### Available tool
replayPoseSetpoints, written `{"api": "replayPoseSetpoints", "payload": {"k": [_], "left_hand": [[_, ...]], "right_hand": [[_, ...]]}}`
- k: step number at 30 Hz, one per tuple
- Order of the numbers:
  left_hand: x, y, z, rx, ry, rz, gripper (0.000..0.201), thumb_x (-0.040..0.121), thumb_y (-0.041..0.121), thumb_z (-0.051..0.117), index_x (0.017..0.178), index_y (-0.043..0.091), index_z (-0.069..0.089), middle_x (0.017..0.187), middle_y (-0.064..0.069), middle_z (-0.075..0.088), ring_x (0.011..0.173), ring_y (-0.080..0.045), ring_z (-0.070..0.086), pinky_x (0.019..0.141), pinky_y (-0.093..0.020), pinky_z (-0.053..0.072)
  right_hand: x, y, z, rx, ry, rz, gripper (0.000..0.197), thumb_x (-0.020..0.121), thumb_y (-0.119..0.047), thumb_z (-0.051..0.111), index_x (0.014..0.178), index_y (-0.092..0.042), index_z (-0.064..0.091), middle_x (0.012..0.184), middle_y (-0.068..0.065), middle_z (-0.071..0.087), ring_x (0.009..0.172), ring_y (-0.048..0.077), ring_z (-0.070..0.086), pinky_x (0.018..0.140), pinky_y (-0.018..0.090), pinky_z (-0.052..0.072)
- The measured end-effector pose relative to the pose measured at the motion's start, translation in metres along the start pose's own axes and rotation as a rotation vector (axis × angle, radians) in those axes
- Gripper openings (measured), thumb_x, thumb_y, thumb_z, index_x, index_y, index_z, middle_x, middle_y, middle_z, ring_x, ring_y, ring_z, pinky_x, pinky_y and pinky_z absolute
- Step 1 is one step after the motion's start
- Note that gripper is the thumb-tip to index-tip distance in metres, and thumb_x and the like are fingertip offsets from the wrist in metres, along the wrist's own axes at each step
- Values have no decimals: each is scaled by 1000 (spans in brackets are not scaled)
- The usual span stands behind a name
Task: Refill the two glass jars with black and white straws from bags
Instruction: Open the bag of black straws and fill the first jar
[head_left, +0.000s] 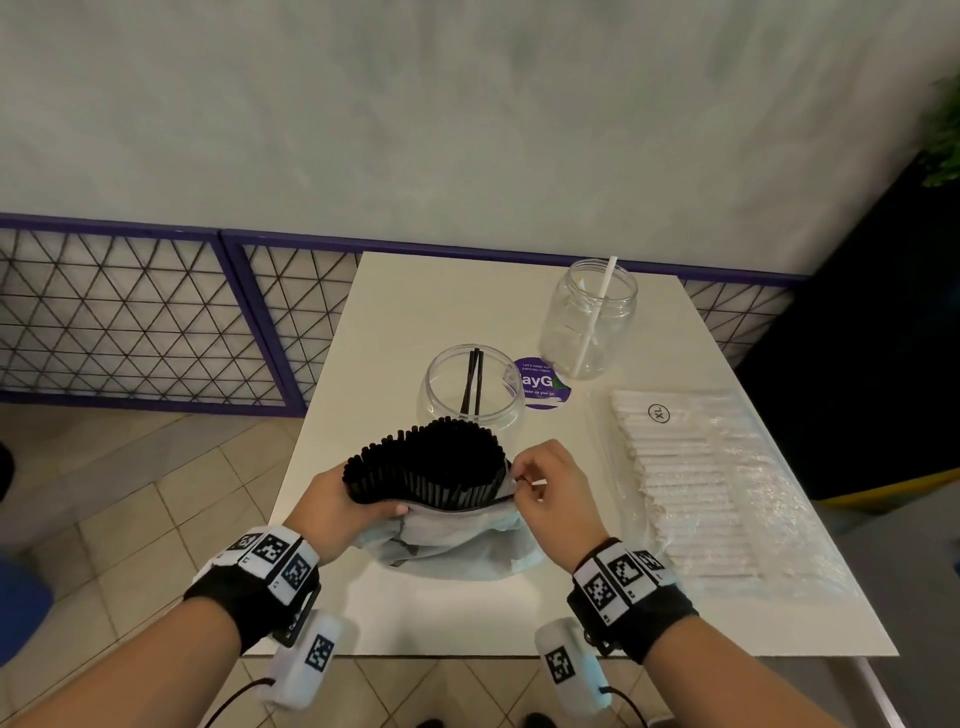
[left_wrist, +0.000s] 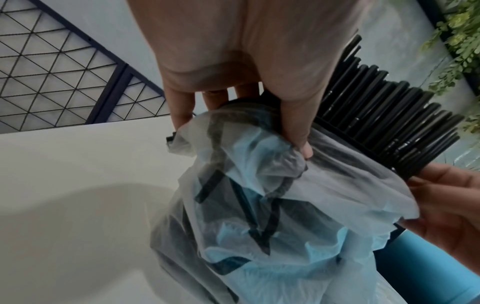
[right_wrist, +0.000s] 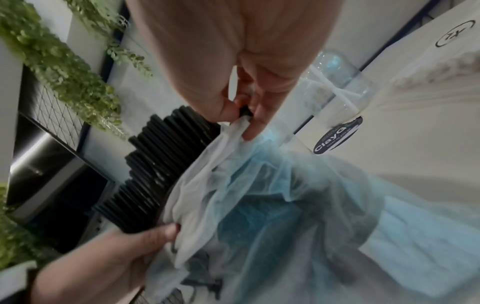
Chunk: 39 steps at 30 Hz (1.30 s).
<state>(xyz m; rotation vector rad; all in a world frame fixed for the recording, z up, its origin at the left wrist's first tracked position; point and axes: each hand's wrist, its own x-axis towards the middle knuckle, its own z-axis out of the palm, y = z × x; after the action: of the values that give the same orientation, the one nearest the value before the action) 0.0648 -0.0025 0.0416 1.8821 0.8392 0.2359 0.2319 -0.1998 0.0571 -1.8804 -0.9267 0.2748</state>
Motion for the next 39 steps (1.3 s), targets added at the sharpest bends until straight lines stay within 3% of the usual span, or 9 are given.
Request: {"api": "replayPoseSetpoints", "payload": {"k": [5,10,14,17,19,25,29,33,39], "left_hand": [[0,-1,4,10,-31,30,29,71,13,82,97,16,67,90,3,70,88,-9,64,75,-23,46],[-1,-2,4,38,-37,17,27,74,17,80,98,17,67,90,4,70,88,-7,63,74,-18,46],[-1,-4,2,53,-65,24,29,74,20,80,100,20,67,92,7,69,89,-5,63,76,-19,46],[0,-5,0,27,-60,10,26,74,18,80,95,24,64,91,8,68,89,-8,63,75,-18,45],[1,-8,-3,-32,-32,-22,29,72,16,81,95,24,65,93,4,70,92,-12,64,81,-25,48],[1,-11,-10,-76,1,-25,35,69,18,84,98,26,64,100,3,70,97,-12,63,84,-25,47],[1,-11,-2,-9,7,-36,29,72,10,80,91,25,64,93,1,69,90,-12,63,70,-13,43],[1,-10,-2,16,-15,-27,26,74,11,79,92,23,64,90,7,68,84,-1,60,66,-8,40],[-3,-15,-4,44,-58,14,17,76,15,78,87,18,65,86,3,70,83,-9,63,69,-16,43]], "right_hand": [[-6,23,10,-189,-58,-22,22,80,10,49,88,-5,63,95,-3,49,75,-1,51,69,6,37],[-3,24,13,51,-71,412,5,85,-19,63,88,-16,59,93,0,63,81,18,61,77,32,54],[5,13,13,260,-199,672,29,87,-16,63,112,-13,49,83,-1,52,77,14,57,71,32,54],[8,2,13,222,-232,590,2,91,-10,55,89,-10,56,69,-2,49,66,11,54,72,34,55],[9,4,13,229,-178,514,16,91,-6,52,77,-14,53,72,0,48,68,14,54,73,37,57],[3,16,17,495,-136,546,23,89,10,41,84,-11,51,84,4,51,61,7,58,64,26,53],[-5,35,22,26,-223,400,27,86,3,48,83,-23,48,88,-2,49,70,17,53,76,45,54],[-10,33,16,-164,-241,187,43,83,-7,59,119,-26,46,111,-3,44,84,9,50,73,9,40],[-4,1,-5,135,-483,191,88,74,-16,69,143,-40,20,137,-21,38,128,-11,31,93,1,25]]}}
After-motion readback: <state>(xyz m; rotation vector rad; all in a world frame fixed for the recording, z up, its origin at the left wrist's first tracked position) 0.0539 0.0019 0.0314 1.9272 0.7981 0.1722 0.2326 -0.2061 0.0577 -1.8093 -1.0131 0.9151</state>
